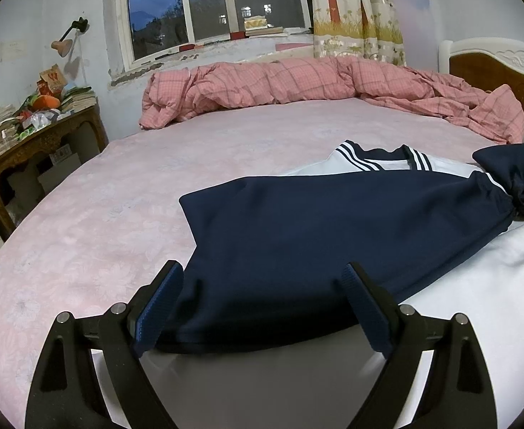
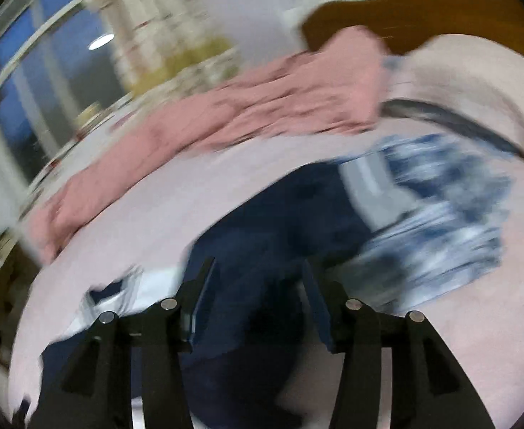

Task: Fold large clothes
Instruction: 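Lift the other navy sleeve by its striped cuff with the right tool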

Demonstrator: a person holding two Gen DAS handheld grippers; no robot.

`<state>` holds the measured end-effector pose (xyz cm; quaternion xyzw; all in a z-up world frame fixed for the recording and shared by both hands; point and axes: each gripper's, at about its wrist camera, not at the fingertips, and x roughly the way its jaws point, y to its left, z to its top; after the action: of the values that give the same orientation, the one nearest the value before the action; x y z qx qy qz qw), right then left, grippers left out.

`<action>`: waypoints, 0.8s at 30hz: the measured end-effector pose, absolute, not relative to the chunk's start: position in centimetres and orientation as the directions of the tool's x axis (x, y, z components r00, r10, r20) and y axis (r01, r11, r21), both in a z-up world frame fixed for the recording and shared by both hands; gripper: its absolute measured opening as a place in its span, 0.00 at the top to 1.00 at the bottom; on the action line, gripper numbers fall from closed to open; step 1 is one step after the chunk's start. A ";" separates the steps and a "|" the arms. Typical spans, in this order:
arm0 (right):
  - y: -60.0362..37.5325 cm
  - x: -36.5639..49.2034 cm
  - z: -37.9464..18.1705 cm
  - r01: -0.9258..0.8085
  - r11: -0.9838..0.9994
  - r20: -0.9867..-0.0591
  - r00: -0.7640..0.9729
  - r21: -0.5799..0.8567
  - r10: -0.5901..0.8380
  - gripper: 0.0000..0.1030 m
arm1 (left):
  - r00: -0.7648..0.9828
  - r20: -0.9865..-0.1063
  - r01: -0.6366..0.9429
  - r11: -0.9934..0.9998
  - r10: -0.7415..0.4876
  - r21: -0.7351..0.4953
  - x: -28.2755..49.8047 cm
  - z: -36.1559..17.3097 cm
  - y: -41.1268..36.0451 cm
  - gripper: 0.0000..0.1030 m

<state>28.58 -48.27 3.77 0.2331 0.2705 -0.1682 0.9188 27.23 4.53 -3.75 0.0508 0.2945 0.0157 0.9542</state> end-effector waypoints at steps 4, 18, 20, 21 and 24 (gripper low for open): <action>-53.0 28.3 2.0 0.534 0.762 -0.603 0.760 0.367 -0.242 0.51 | 0.825 -0.561 -0.003 0.995 0.060 0.102 27.2 -3.8 4.6 0.13; -55.6 29.5 0.6 0.394 0.792 -0.470 0.869 0.466 -0.156 0.92 | 0.834 -0.548 -0.005 0.995 0.061 0.102 26.9 -3.5 4.9 0.13; -54.5 28.4 2.4 0.366 0.818 -0.429 0.888 0.443 -0.165 0.92 | 0.848 -0.523 -0.034 0.993 0.087 0.109 26.5 -2.9 5.1 0.14; -53.7 27.9 3.5 0.342 0.833 -0.405 0.900 0.434 -0.159 0.92 | 0.858 -0.498 -0.075 0.990 0.125 0.120 26.1 -2.4 5.3 0.14; -50.9 25.8 6.8 0.233 0.864 -0.330 0.940 0.446 -0.084 0.92 | 0.893 -0.419 -0.120 0.985 0.163 0.127 24.7 -0.6 5.8 0.15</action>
<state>25.79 -50.89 6.82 0.2468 0.1513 -0.0830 0.9536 24.70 5.84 -0.58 0.0489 0.2193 0.0726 0.9717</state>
